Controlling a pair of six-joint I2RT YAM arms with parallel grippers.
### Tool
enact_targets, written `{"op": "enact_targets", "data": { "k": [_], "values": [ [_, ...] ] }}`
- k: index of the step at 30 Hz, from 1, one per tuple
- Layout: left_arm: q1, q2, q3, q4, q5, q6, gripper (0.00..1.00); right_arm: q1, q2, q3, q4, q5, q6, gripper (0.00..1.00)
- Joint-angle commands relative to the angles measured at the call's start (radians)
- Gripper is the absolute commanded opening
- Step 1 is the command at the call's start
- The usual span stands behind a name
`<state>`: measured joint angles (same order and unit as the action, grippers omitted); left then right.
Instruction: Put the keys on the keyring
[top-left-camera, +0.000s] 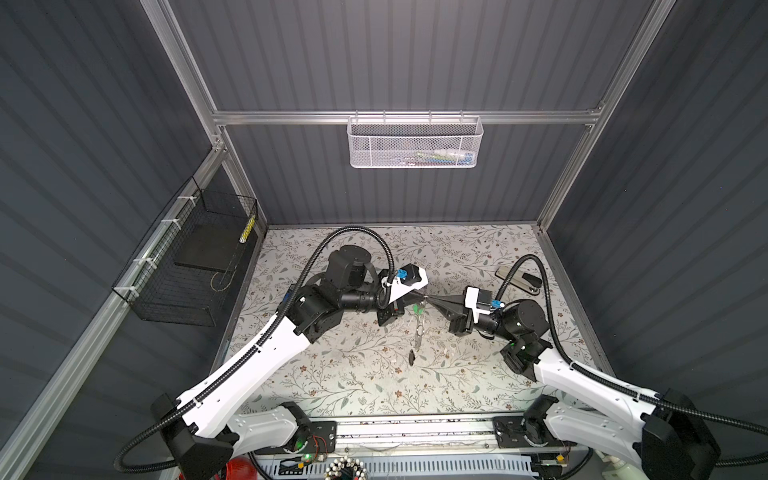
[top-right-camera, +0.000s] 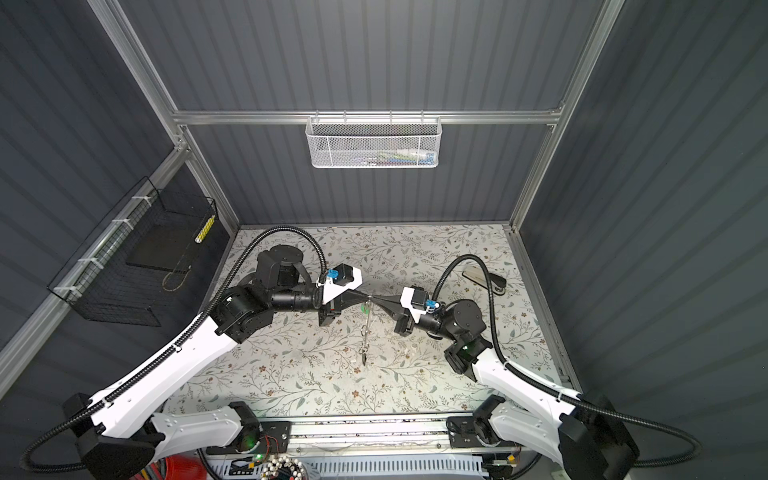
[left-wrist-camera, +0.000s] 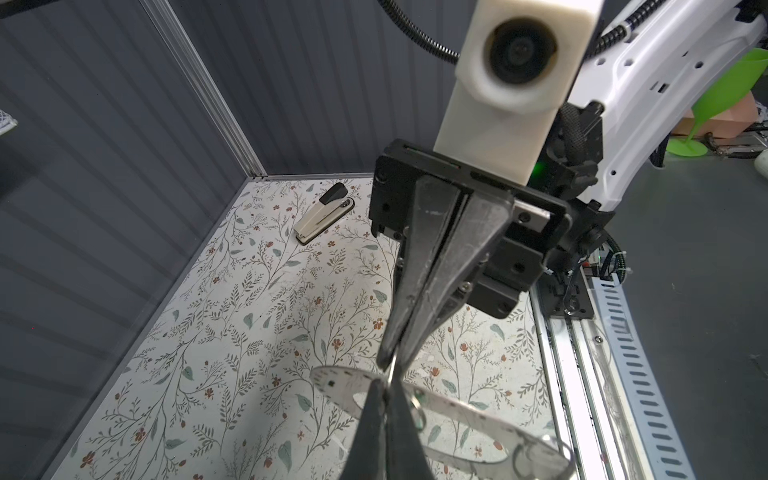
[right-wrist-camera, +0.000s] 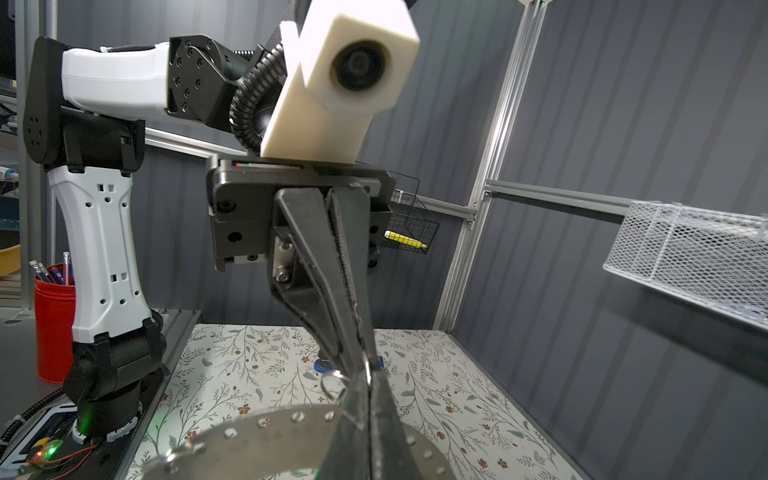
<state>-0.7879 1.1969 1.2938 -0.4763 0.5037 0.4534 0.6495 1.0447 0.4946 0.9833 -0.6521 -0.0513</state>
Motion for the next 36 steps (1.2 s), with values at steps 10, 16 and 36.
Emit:
{"op": "enact_targets", "data": {
  "k": [10, 16, 36],
  "values": [
    [-0.003, 0.158, 0.366, -0.453, -0.166, 0.114, 0.00, -0.003, -0.149, 0.050, -0.390, 0.261, -0.201, 0.46],
    [-0.038, 0.303, 0.562, -0.715, -0.336, 0.182, 0.00, 0.003, -0.161, 0.091, -0.529, 0.345, -0.242, 0.42],
    [-0.121, 0.493, 0.695, -0.916, -0.473, 0.118, 0.00, 0.097, -0.084, -0.102, -0.273, 0.386, -0.280, 0.32]
  ]
}}
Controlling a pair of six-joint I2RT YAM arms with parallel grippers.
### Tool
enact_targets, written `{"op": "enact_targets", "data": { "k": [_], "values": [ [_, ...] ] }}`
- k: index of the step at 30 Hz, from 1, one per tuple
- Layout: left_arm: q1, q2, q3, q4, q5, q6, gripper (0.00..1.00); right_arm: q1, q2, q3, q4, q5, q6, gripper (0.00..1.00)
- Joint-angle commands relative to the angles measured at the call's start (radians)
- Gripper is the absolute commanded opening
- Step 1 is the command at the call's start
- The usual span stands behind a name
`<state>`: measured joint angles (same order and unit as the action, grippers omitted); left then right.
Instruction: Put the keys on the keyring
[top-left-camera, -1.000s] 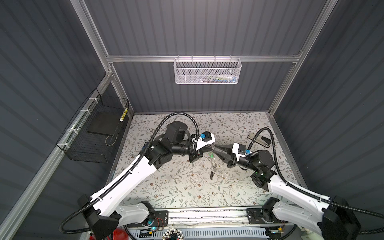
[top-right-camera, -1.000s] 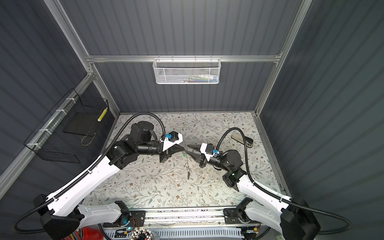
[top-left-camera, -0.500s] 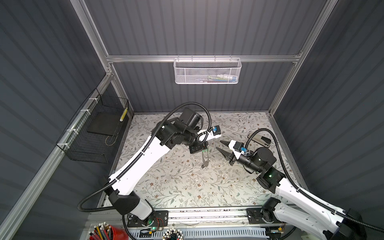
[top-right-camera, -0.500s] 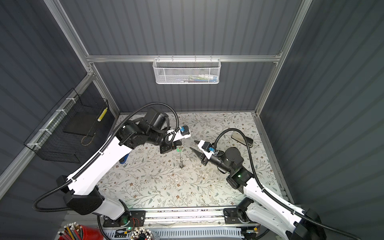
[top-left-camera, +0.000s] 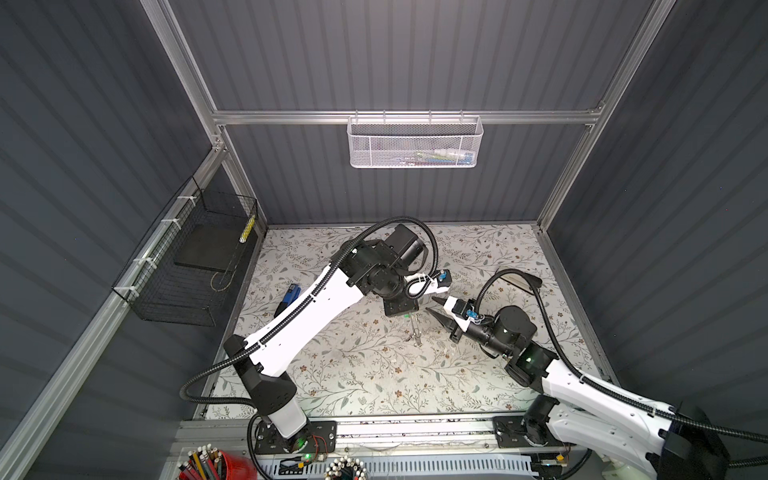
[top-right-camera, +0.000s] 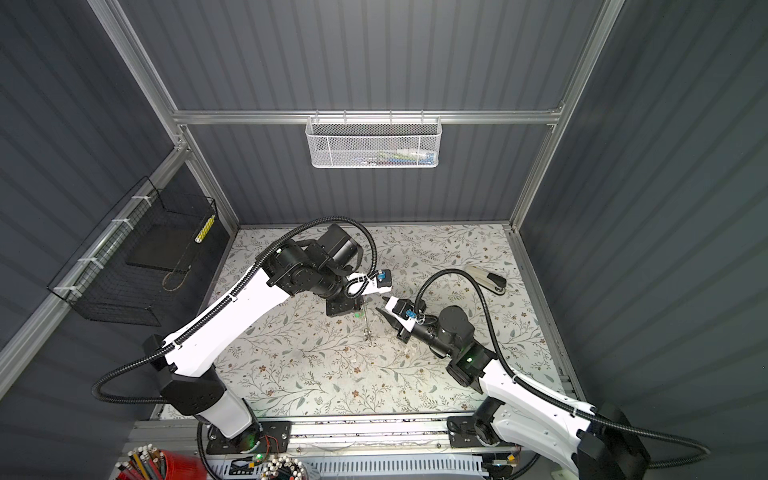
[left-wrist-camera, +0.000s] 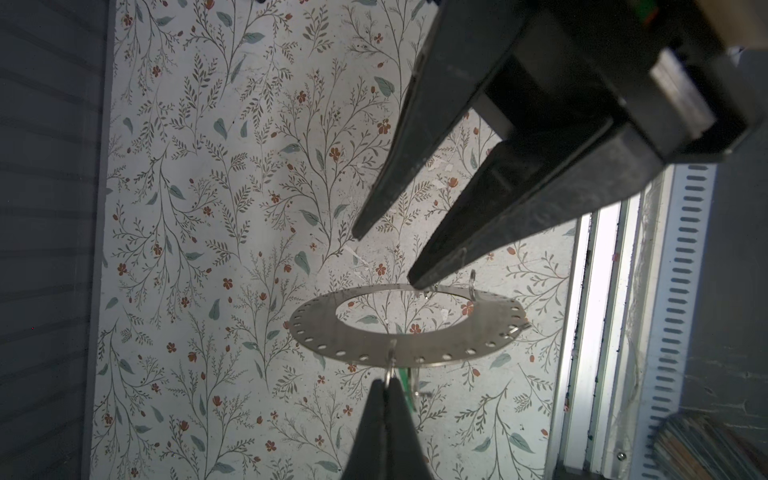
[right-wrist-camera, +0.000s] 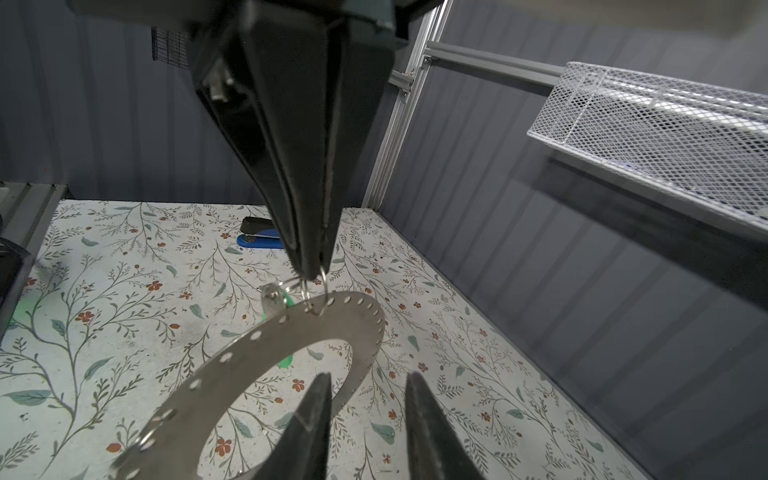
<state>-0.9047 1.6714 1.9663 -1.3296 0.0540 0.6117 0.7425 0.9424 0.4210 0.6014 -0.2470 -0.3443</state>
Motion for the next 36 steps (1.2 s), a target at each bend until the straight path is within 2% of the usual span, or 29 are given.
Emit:
{"op": "enact_targets", "data": {
  "k": [1, 6, 12, 14, 18, 26, 36],
  "values": [
    [-0.004, 0.025, 0.017, -0.073, -0.027, -0.049, 0.00, 0.005, 0.033, -0.042, 0.140, -0.026, 0.027, 0.32],
    [-0.004, 0.040, -0.058, -0.106, -0.050, -0.095, 0.00, 0.012, 0.097, -0.091, 0.269, -0.059, 0.068, 0.31],
    [0.001, 0.065, -0.072, -0.107, -0.020, -0.151, 0.00, 0.018, 0.059, -0.122, 0.250, -0.078, 0.060, 0.31],
    [0.002, 0.081, -0.048, -0.108, -0.007, -0.167, 0.00, 0.020, 0.014, -0.124, 0.189, -0.132, 0.068, 0.32],
    [0.002, 0.105, -0.026, -0.109, 0.023, -0.170, 0.00, 0.037, -0.033, -0.105, 0.055, -0.136, 0.074, 0.33],
    [0.000, 0.105, -0.020, -0.105, 0.092, -0.164, 0.00, 0.046, 0.091, -0.084, 0.191, -0.170, 0.140, 0.26],
    [-0.008, 0.102, -0.032, -0.097, 0.114, -0.152, 0.00, 0.047, 0.134, -0.055, 0.209, -0.179, 0.179, 0.24]
  ]
}}
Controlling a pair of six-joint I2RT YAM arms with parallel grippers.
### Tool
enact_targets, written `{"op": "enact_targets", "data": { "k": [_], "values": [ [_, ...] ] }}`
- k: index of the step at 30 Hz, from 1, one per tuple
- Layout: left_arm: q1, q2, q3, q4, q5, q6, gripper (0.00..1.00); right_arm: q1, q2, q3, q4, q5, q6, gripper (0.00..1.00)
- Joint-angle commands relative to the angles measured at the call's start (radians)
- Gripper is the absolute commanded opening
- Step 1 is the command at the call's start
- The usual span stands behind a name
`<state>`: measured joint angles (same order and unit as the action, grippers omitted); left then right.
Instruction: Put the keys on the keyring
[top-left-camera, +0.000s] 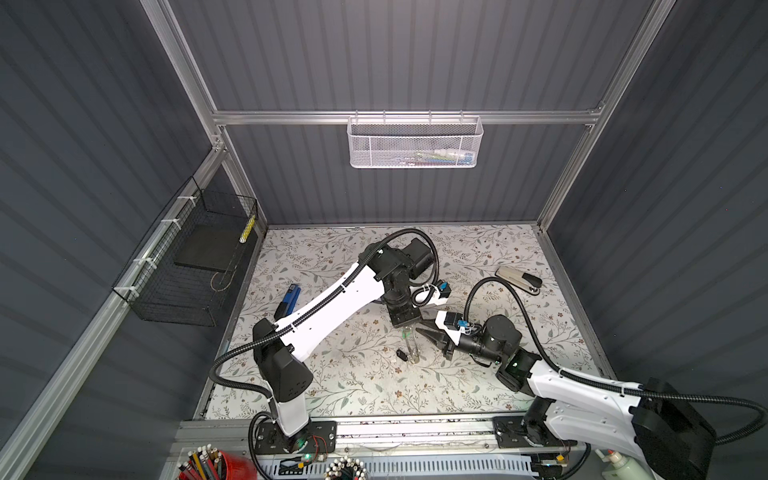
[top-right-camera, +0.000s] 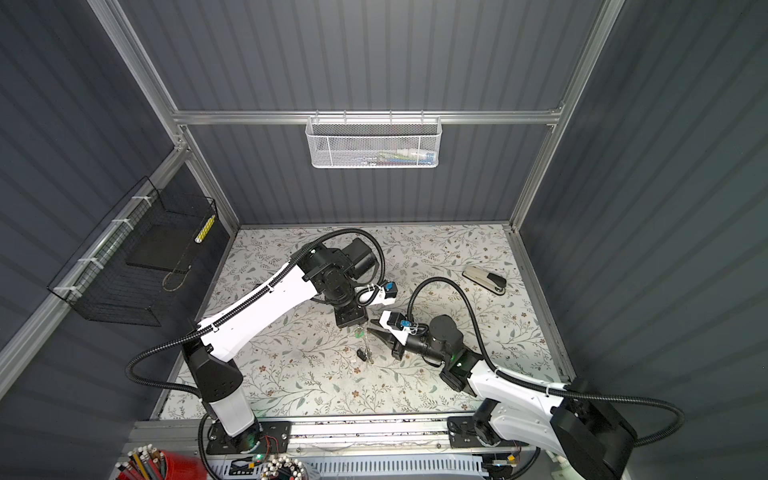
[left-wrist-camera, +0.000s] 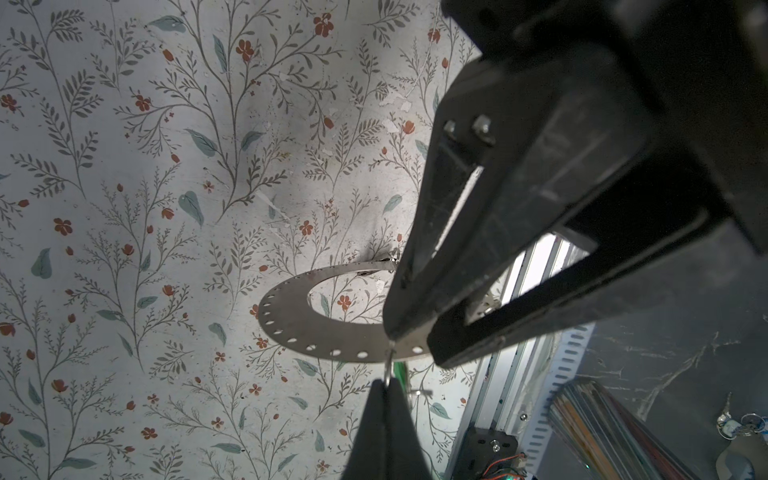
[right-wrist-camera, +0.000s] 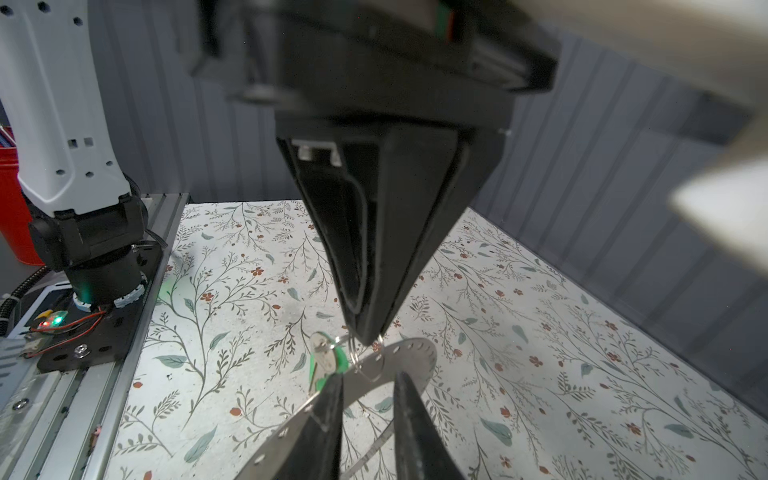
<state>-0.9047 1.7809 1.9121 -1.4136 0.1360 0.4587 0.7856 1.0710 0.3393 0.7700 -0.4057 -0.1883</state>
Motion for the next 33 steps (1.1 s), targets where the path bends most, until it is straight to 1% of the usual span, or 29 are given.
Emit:
{"op": "enact_targets", "data": {
  "k": [1, 7, 18, 21, 33],
  "values": [
    [-0.009, -0.008, 0.025, -0.012, 0.034, 0.002, 0.00, 0.004, 0.011, 0.031, 0.040, -0.022, 0.028, 0.24],
    [-0.022, -0.012, 0.036, -0.013, 0.036, 0.016, 0.00, 0.004, 0.030, 0.035, 0.048, -0.005, 0.046, 0.20],
    [-0.042, -0.023, 0.053, -0.012, 0.051, 0.040, 0.00, 0.003, 0.038, 0.032, 0.052, 0.008, 0.057, 0.17],
    [-0.045, -0.029, 0.053, -0.010, 0.057, 0.047, 0.00, 0.001, 0.037, 0.030, 0.055, 0.007, 0.059, 0.13],
    [-0.076, -0.048, 0.050, 0.006, 0.063, 0.095, 0.00, -0.001, 0.038, 0.033, 0.063, -0.028, 0.071, 0.01]
  ]
}}
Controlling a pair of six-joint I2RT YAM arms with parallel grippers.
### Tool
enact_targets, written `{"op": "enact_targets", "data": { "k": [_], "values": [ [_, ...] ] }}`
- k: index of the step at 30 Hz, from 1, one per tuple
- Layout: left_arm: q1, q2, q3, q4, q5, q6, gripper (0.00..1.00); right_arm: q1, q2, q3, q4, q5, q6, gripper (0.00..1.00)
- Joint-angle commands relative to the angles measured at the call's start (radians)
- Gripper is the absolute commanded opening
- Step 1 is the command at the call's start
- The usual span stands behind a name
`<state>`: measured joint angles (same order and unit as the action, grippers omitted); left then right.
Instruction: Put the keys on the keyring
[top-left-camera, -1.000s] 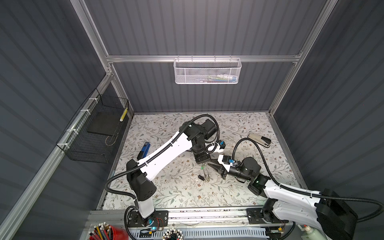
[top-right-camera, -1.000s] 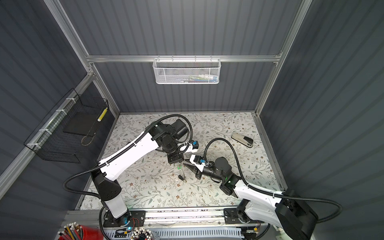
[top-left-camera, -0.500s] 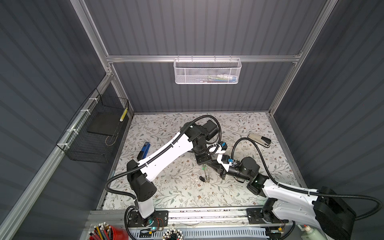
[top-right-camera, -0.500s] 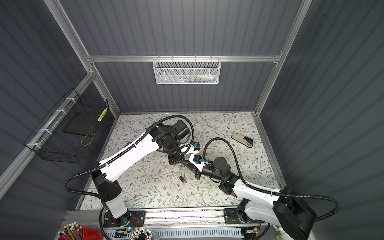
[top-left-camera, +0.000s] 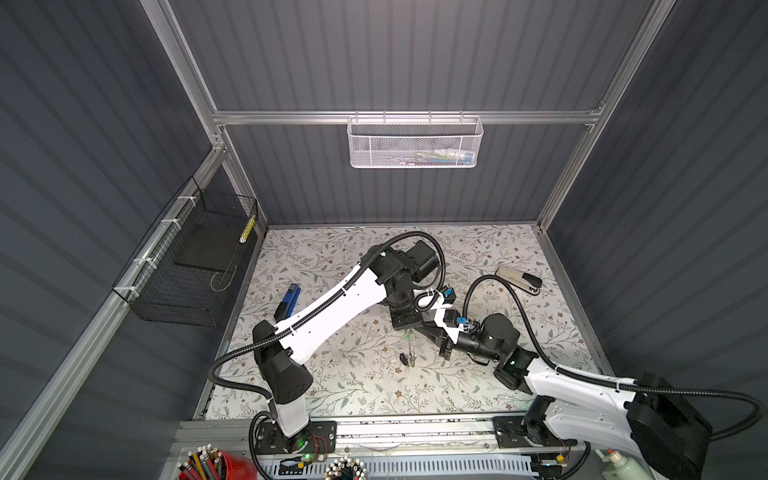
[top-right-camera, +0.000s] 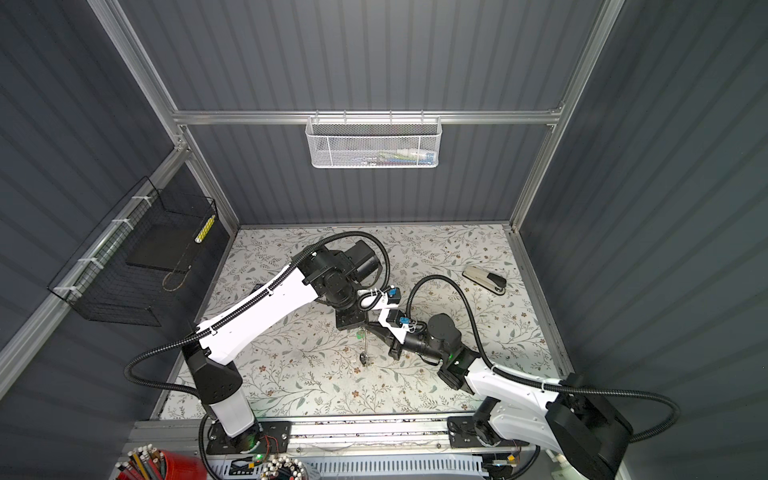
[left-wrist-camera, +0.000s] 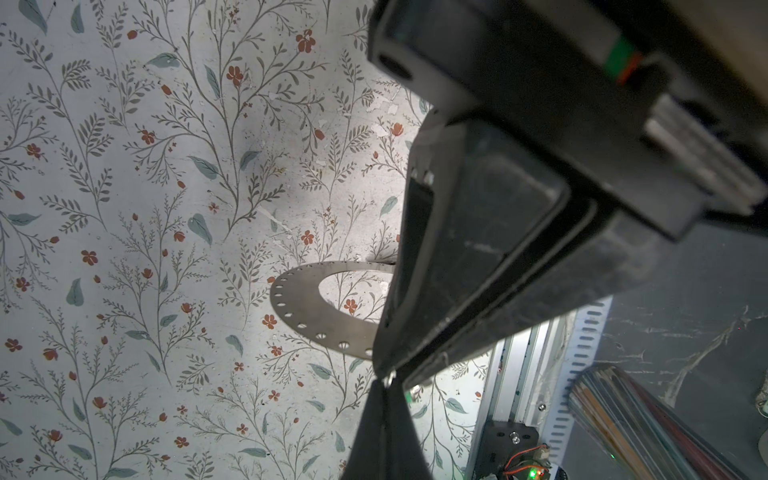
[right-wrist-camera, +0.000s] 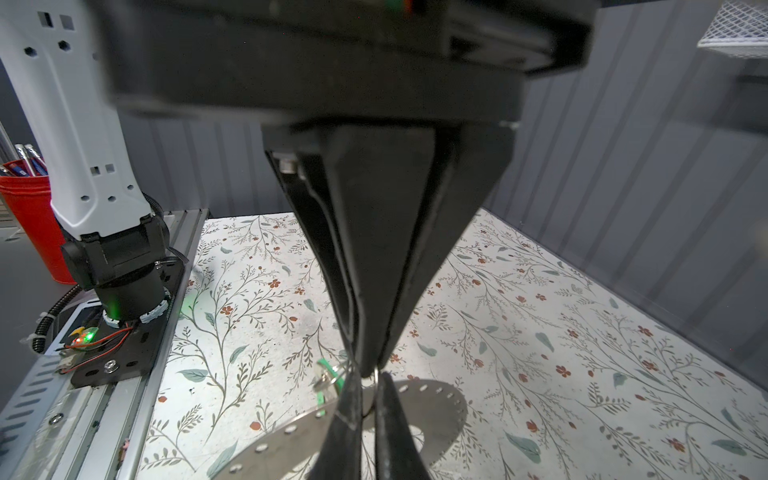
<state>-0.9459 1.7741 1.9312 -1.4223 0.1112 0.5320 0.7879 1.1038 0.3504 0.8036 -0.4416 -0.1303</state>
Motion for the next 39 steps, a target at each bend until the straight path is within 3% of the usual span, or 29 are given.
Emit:
{"op": "enact_targets", "data": {
  "k": [1, 5, 7, 10, 14, 20, 28, 39],
  "values": [
    [-0.036, -0.044, 0.029, 0.017, 0.089, 0.026, 0.00, -0.004, 0.004, 0.022, 0.032, 0.006, 0.014, 0.00],
    [-0.037, -0.052, 0.025, 0.027, 0.065, 0.028, 0.03, -0.010, -0.010, 0.016, 0.052, -0.001, 0.029, 0.00],
    [-0.037, -0.078, -0.003, 0.054, 0.035, 0.021, 0.14, -0.014, -0.018, 0.014, 0.062, -0.006, 0.034, 0.00],
    [-0.024, -0.164, -0.081, 0.147, -0.017, 0.021, 0.40, -0.021, -0.029, 0.016, 0.074, -0.019, 0.044, 0.00],
    [0.049, -0.333, -0.233, 0.358, -0.022, -0.024, 0.55, -0.032, -0.037, 0.026, 0.102, -0.042, 0.062, 0.00],
    [0.109, -0.540, -0.504, 0.652, 0.037, -0.139, 0.57, -0.060, -0.032, 0.053, 0.178, -0.078, 0.116, 0.00],
    [0.112, -0.665, -0.796, 0.924, 0.126, -0.248, 0.51, -0.104, 0.010, 0.114, 0.327, -0.141, 0.211, 0.00],
    [0.110, -0.726, -0.924, 1.130, 0.140, -0.291, 0.51, -0.105, 0.080, 0.149, 0.402, -0.131, 0.264, 0.00]
  ]
}}
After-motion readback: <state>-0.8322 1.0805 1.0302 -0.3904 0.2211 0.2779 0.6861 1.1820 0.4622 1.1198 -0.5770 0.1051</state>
